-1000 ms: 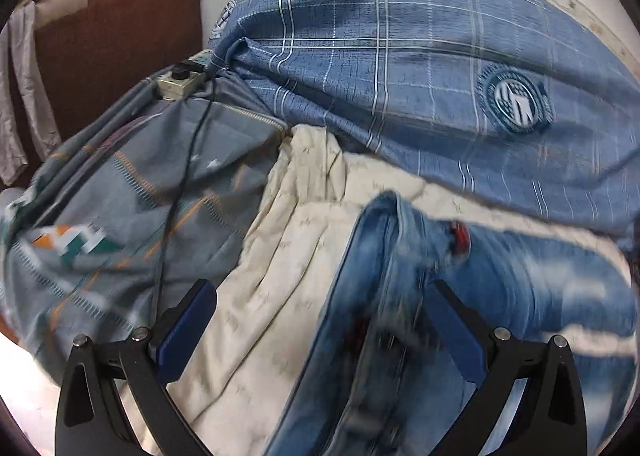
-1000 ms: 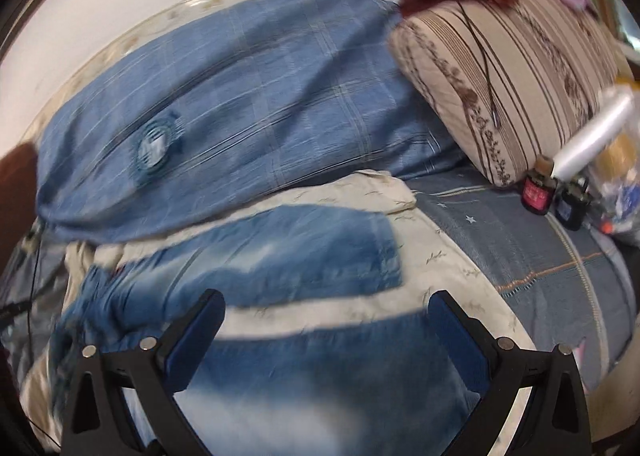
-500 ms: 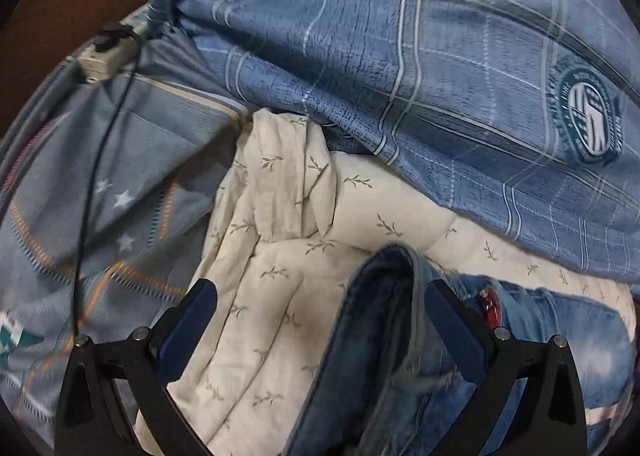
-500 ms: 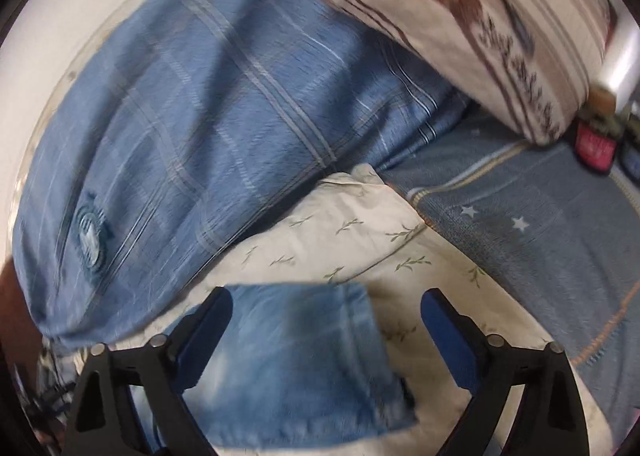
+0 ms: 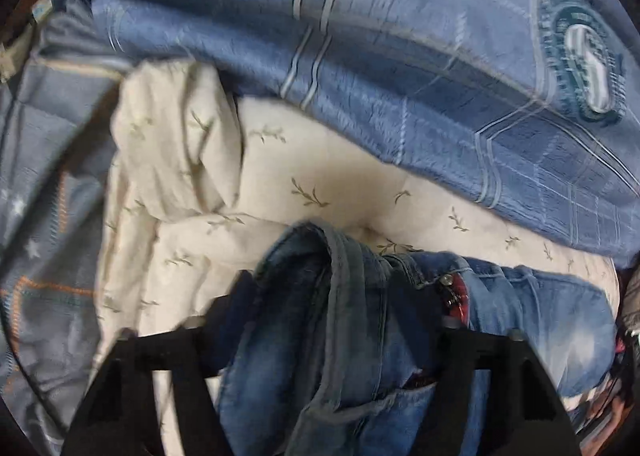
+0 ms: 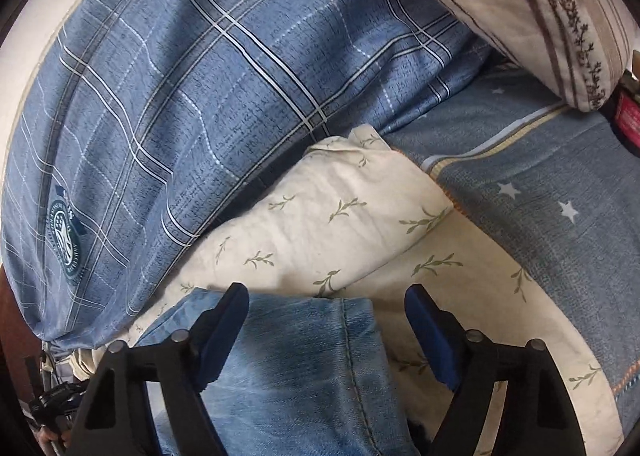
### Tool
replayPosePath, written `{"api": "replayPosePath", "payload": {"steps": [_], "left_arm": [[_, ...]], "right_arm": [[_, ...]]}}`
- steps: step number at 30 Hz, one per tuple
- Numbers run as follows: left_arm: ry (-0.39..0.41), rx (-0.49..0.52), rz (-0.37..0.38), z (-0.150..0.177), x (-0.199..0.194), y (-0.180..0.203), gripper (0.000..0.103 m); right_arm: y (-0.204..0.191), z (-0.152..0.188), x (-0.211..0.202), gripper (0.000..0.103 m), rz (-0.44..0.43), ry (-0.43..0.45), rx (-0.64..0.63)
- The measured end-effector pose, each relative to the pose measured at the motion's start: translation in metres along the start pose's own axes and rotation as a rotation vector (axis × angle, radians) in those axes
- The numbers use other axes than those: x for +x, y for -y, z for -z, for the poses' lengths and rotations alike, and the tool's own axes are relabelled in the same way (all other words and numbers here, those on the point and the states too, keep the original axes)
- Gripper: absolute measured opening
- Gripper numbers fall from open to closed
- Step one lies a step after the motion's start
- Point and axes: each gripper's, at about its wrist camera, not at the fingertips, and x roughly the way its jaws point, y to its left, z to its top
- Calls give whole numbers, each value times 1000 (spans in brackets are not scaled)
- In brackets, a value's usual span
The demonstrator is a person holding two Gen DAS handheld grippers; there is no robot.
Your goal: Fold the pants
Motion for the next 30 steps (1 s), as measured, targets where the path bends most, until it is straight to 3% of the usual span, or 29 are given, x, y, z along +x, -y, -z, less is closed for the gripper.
{"api": "replayPosePath", "payload": {"steps": [3,11,14,15,23,24,26,30], "left_arm": [[-29,-28,69,-4,14,4,33],[-30,-59,60,-12,33,16,33],[9,-44,51,-11,33,16,22],[31,-36,43,-9,32,16,13],[226,20,116,10,-29,12,8],[245,25,135,13,-39,13,8],[268,35,161,15,-54,17,8],[336,27,245,33,-101,10,7]], "right_arm": [[-2,1,-1,82,-3,11,-10],[-4,-2,-12,82,-19,35,-12],[0,-4,-13,82,-23,32,-10],[2,-5,-14,82,-30,30,-4],[16,-9,4,81,-118,-21,75],[17,-7,11,77,-128,-40,80],[14,-4,18,49,-138,-52,72],[-4,2,12,27,-113,-29,-18]]}}
